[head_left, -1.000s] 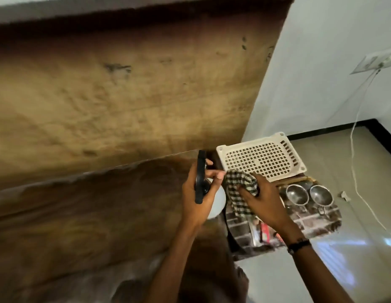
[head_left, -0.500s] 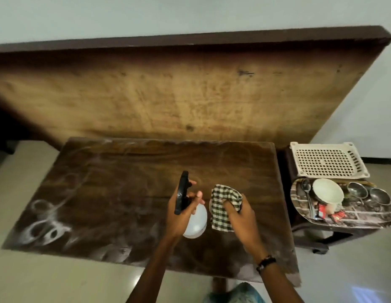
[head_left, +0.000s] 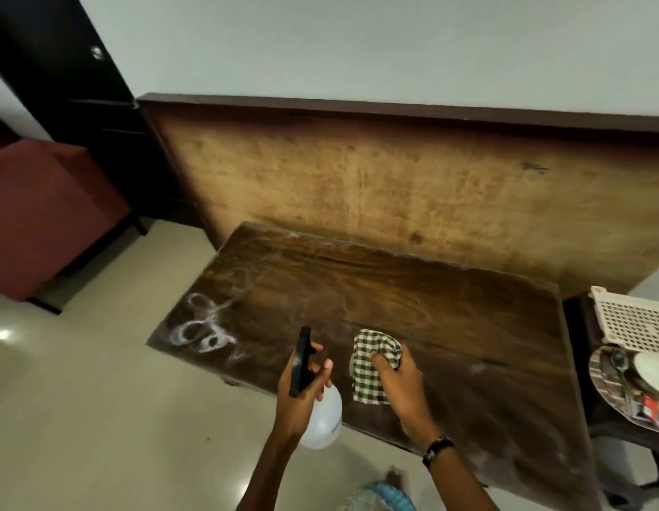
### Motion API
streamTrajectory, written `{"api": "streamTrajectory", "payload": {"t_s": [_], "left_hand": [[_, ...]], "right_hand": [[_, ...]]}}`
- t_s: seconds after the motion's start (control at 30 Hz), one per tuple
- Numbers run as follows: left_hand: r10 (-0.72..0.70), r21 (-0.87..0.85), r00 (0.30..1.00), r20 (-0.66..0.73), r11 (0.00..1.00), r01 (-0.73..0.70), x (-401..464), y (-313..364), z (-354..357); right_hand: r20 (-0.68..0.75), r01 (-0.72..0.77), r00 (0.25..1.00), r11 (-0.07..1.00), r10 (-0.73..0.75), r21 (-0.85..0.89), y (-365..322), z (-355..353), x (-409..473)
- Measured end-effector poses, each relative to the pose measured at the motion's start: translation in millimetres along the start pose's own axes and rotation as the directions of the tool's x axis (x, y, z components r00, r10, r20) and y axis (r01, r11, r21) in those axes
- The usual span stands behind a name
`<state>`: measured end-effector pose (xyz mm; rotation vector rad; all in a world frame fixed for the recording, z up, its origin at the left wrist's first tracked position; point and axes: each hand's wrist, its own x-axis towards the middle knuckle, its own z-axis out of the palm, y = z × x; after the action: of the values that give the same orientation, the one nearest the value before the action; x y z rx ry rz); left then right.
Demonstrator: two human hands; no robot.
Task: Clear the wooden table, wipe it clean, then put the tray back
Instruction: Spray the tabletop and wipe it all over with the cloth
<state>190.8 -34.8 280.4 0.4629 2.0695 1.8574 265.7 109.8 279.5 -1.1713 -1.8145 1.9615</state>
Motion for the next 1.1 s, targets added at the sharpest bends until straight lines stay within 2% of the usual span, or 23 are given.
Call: {"api": "streamTrajectory", "payload": {"t_s": [0.23,0.53,0.77,0.93,1.1], "left_hand": [[-0.076,-0.026,0.995,-0.071,0.997,0.074,0.8,-9.0,-87.7],[-0.244,-0.031,0.961,-0.129,0.970,0.242,48.2,-55.7,-209.8],[-0.189,0.164,0.978,-0.094,0.966,0.202,93.6,-92.0,-295.0],[-0.208,0.250,0.973,-0.101,0.941,0.227,121.5,-131.3,-332.6],[-0.271,0.312,0.957,-0.101,0.905,0.289,144.4,-179.5,-349.8]], "right_hand": [[0.072,0.034,0.997,0.997,-0.029,-0.069,-14.7,86.2,-11.9],[0.138,-0.027,0.989,0.988,0.048,-0.149,-17.1,219.0,23.7],[0.168,-0.068,0.980,0.977,0.103,-0.203,7.8,336.3,58.0],[0.119,-0.120,0.980,0.949,0.160,-0.291,23.8,386.3,83.0],[0.078,-0.091,0.989,0.938,0.124,-0.334,43.1,416.5,120.3]]}}
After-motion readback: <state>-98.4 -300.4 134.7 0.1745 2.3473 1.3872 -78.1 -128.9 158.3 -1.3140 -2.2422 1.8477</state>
